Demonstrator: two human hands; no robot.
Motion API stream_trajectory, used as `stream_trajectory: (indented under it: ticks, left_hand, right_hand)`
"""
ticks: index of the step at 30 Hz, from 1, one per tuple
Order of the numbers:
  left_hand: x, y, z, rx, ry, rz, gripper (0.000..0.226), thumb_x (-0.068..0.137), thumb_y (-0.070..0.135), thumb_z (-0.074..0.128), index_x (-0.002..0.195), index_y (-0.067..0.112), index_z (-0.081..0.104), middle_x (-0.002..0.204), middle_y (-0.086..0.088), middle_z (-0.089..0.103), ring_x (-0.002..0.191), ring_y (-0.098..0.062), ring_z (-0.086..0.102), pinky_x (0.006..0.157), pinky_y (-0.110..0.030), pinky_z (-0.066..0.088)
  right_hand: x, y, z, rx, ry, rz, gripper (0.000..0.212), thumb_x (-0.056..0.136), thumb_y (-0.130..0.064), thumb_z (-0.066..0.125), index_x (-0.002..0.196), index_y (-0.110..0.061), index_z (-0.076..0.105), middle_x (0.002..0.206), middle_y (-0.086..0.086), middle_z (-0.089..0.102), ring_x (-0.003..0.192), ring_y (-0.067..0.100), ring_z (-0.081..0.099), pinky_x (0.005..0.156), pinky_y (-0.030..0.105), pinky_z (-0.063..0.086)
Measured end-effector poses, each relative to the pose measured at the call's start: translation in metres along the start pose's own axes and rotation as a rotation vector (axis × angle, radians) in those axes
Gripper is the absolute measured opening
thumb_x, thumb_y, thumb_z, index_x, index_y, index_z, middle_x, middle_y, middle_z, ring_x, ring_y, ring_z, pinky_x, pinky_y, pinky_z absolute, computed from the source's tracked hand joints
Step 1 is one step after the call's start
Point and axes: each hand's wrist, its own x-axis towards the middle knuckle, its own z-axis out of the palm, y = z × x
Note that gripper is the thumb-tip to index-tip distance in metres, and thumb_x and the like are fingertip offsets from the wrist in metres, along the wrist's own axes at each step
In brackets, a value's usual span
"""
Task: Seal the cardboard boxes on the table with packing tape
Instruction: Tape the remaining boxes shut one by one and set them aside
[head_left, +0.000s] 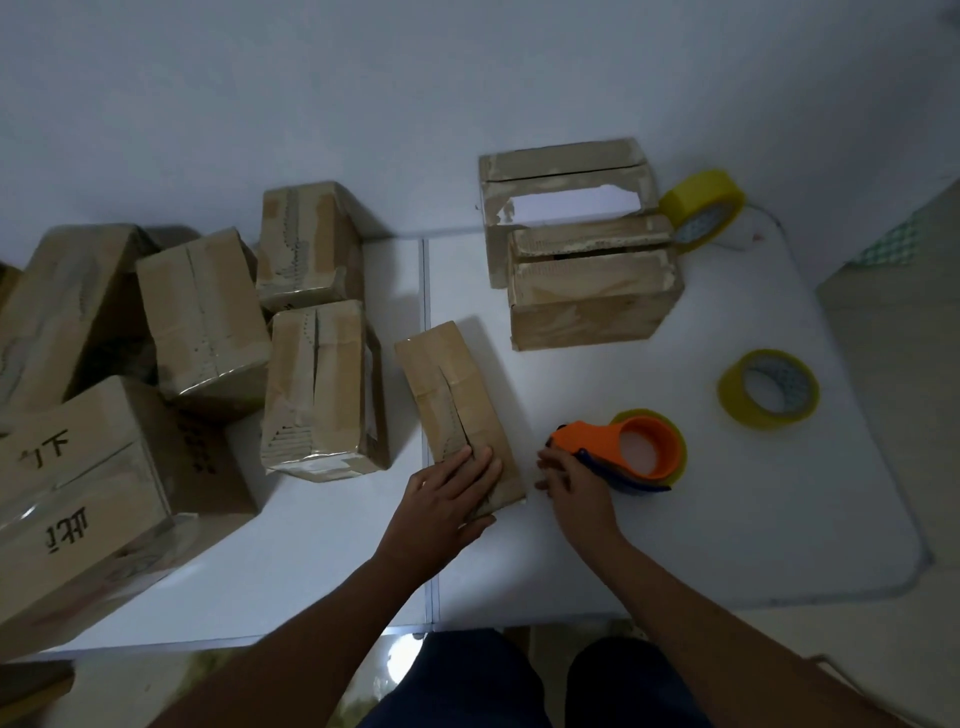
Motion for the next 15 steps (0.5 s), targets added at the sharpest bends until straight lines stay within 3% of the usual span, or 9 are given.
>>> stream_trajectory:
  ticks: [3,6,10,12,13,15]
  left_hand:
    - [0.001,0.0,0.0,0.0,-0.017,-0.004,0.064,0.095,0.056,0.039,0.15,0.025,0.04,0.157,0.005,0.037,0.144,-0.02,0.034,0.095,-0.037,0.047]
    - [0.001,0.001,0.0,-0.004,-0.028,-0.003,0.063,0.095,0.055,0.04,0.15,0.025,0.041,0.157,0.004,0.037,0.144,-0.02,0.034,0.095,-0.037,0.045]
    - [0.001,0.003,-0.003,0.011,-0.041,-0.006,0.063,0.095,0.054,0.039,0.15,0.023,0.042,0.156,0.003,0.039,0.143,-0.021,0.035,0.095,-0.037,0.046]
    - [0.002,0.002,-0.005,0.021,-0.053,0.0,0.063,0.095,0.054,0.039,0.15,0.023,0.042,0.156,0.002,0.038,0.143,-0.021,0.037,0.093,-0.037,0.046]
    - [0.002,0.002,-0.005,0.025,-0.057,0.006,0.063,0.095,0.055,0.039,0.15,0.023,0.041,0.156,0.002,0.038,0.142,-0.021,0.037,0.093,-0.037,0.047]
    - [0.002,0.001,-0.006,0.025,-0.067,0.012,0.064,0.095,0.055,0.038,0.15,0.024,0.041,0.157,0.003,0.038,0.142,-0.021,0.037,0.092,-0.037,0.047]
  right_hand:
    - [-0.015,0.001,-0.001,-0.103,-0.045,-0.088,0.039,0.095,0.007,0.041,0.125,-0.008,0.062,0.119,0.002,0.064,0.1,0.008,0.062,0.1,0.032,0.049]
    - [-0.023,-0.007,0.012,-0.214,-0.172,-0.164,0.05,0.094,0.007,0.04,0.14,-0.009,0.049,0.131,0.007,0.059,0.117,0.014,0.056,0.103,0.017,0.039]
    - [-0.015,-0.012,0.014,-0.453,-0.325,-0.164,0.067,0.094,0.003,0.043,0.154,-0.011,0.018,0.155,0.009,0.032,0.138,0.023,0.037,0.115,0.03,0.028]
    - [-0.01,-0.013,0.005,-0.659,-0.401,-0.257,0.07,0.095,0.001,0.043,0.155,-0.009,0.007,0.161,0.009,0.017,0.144,0.022,0.027,0.118,0.031,0.023]
    - [-0.007,-0.013,-0.001,-0.742,-0.416,-0.32,0.07,0.096,0.0,0.043,0.155,-0.008,0.006,0.161,0.008,0.016,0.145,0.022,0.025,0.117,0.032,0.023]
    - [-0.005,-0.011,-0.014,-0.74,-0.389,-0.347,0.063,0.097,-0.007,0.046,0.154,-0.011,0.019,0.156,0.007,0.03,0.139,0.023,0.035,0.112,0.032,0.032]
